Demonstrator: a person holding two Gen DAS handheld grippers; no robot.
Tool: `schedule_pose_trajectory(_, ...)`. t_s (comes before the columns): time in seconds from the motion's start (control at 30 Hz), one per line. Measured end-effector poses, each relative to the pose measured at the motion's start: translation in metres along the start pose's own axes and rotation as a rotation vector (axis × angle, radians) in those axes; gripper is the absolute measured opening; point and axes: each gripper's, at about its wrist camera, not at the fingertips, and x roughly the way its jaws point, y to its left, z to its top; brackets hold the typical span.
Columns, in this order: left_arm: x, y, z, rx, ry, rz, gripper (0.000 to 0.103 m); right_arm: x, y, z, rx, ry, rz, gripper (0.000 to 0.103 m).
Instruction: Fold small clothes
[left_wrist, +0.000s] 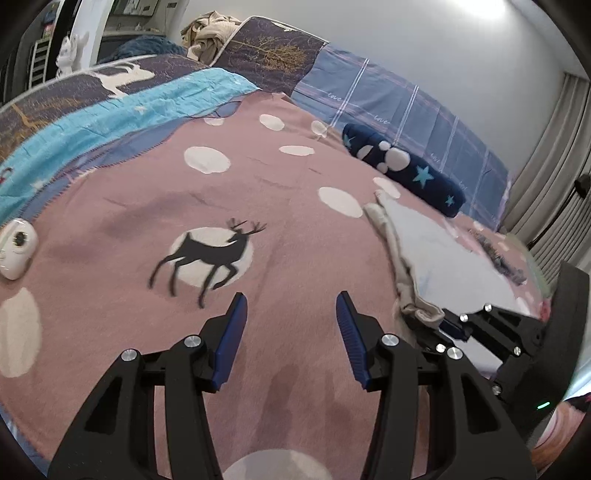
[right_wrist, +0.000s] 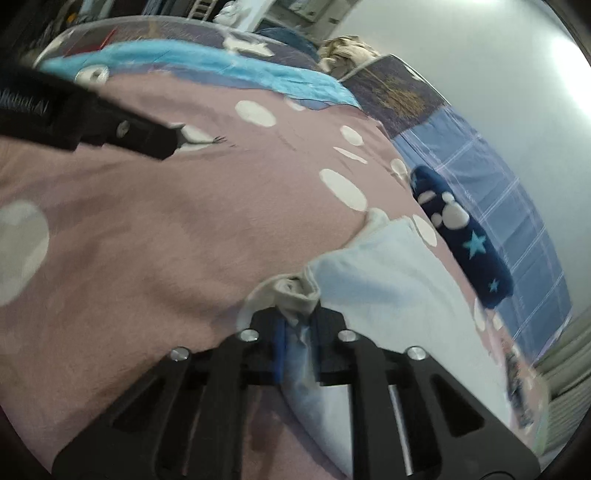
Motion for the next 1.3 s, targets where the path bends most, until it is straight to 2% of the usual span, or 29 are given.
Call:
schedule_pose_trajectory(0.03, 0.003, -0.001, 0.002, -0.01, 0.004, -0.031, 0.052, -0.007, -0.01, -0.001, 0.055, -0.021, 0.027, 0.009)
schedule_pose_trajectory(0.17, 0.034, -0.014, 0.021, -0.057, 0.047, -0.278, 0.06, -0.024, -0.033, -0.005, 0.171, -0.064, 0.065, 0.009)
schedule_pose_trajectory(0.23, 0.066, -0.028, 0.036, -0.077, 0.112, -0.386, 0.062, -0.028, -0.043, -0.008, 0.218, -0.069, 0.079, 0.009)
schedule_pose_trajectory(0.37, 0.133, -0.062, 0.053, -0.095, 0.273, -0.505, 0.062, -0.034, -0.05, -0.012, 0.257, -0.073, 0.088, 0.009)
schedule_pose_trajectory(0.43, 0.157, -0.08, 0.057, -0.088, 0.325, -0.512, 0.062, -0.036, -0.054, -0.014, 0.268, -0.077, 0.086, 0.009)
schedule_pose_trajectory(0.5, 0.173, -0.1, 0.065, -0.043, 0.331, -0.488, 0.061, -0.038, -0.058, -0.017, 0.286, -0.078, 0.091, 0.009)
schedule_pose_trajectory(0.57, 0.185, -0.117, 0.074, -0.002, 0.332, -0.461, 0.036, -0.038, -0.061, -0.019, 0.303, -0.076, 0.101, 0.009)
schedule_pose_trajectory(0.6, 0.192, -0.125, 0.078, 0.007, 0.343, -0.436, 0.014, -0.038, -0.063, -0.02, 0.312, -0.077, 0.103, 0.009)
schedule_pose_trajectory(0.63, 0.196, -0.129, 0.082, 0.003, 0.35, -0.42, 0.009, -0.04, -0.065, -0.021, 0.319, -0.081, 0.104, 0.009)
schedule_pose_trajectory(0.7, 0.197, -0.138, 0.089, -0.014, 0.341, -0.404, 0.009, -0.044, -0.072, -0.023, 0.337, -0.098, 0.096, 0.009)
schedule_pose_trajectory(1.0, 0.166, -0.185, 0.1, 0.034, 0.273, -0.395, 0.008, -0.074, -0.102, -0.044, 0.426, -0.159, 0.083, 0.009)
schedule_pose_trajectory(1.17, 0.154, -0.224, 0.1, 0.079, 0.255, -0.402, 0.008, -0.098, -0.134, -0.072, 0.532, -0.201, 0.063, 0.009)
schedule_pose_trajectory(1.3, 0.155, -0.271, 0.095, 0.108, 0.258, -0.397, 0.008, -0.112, -0.169, -0.104, 0.65, -0.214, 0.056, 0.009)
